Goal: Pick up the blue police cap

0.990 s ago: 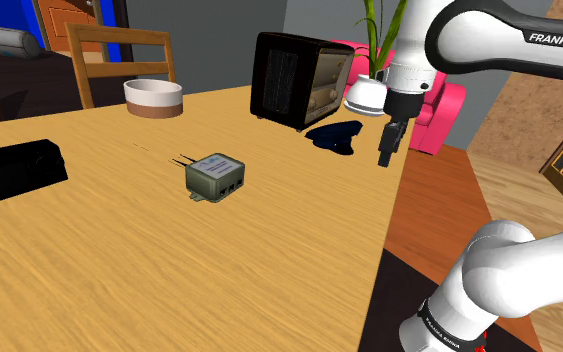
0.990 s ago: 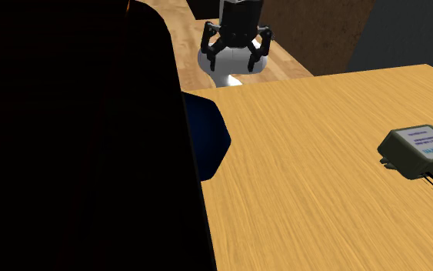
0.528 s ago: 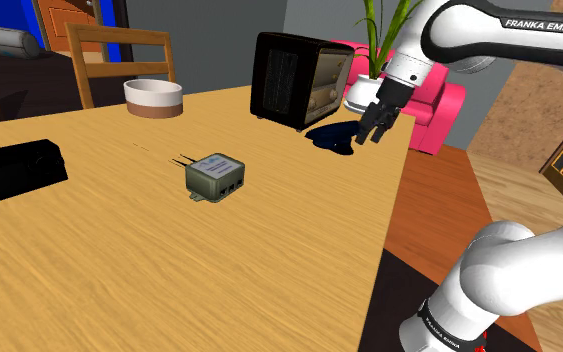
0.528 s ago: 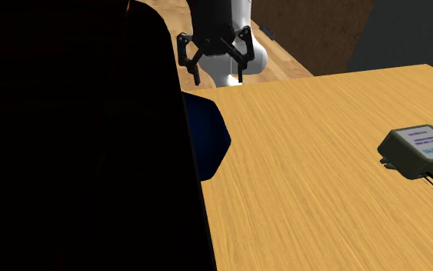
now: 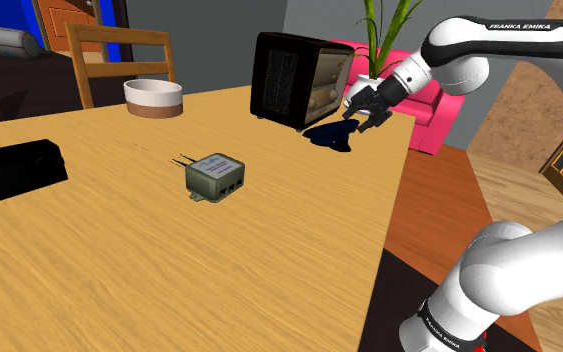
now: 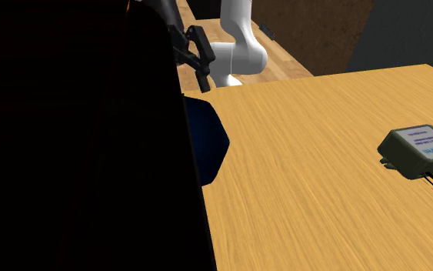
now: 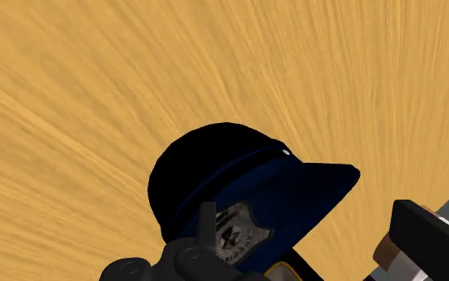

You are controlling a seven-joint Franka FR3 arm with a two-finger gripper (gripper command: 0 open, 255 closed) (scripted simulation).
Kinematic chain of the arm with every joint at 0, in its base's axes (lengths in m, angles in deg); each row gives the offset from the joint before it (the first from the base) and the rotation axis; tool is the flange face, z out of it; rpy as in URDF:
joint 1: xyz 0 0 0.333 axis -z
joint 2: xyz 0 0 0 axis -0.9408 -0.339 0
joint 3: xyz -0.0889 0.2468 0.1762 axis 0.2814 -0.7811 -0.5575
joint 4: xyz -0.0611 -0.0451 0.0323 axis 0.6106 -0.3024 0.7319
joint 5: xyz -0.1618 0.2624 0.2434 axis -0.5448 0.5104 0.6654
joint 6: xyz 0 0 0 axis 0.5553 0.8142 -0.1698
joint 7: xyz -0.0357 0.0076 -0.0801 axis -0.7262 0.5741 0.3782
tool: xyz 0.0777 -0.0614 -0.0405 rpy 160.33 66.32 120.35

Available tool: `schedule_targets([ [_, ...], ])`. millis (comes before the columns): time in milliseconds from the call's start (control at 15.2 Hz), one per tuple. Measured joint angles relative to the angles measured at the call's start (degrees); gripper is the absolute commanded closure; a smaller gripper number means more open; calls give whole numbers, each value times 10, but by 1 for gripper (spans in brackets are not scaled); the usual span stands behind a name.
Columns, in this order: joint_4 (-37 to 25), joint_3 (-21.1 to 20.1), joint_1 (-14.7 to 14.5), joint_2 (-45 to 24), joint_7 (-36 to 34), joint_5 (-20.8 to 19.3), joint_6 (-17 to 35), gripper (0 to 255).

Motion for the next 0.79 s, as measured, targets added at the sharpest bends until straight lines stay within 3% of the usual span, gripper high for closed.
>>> schedule_targets([
  [462, 16, 118, -50, -31, 67, 193, 157, 0],
  [792, 35, 143, -68, -41, 105, 232, 189, 0],
])
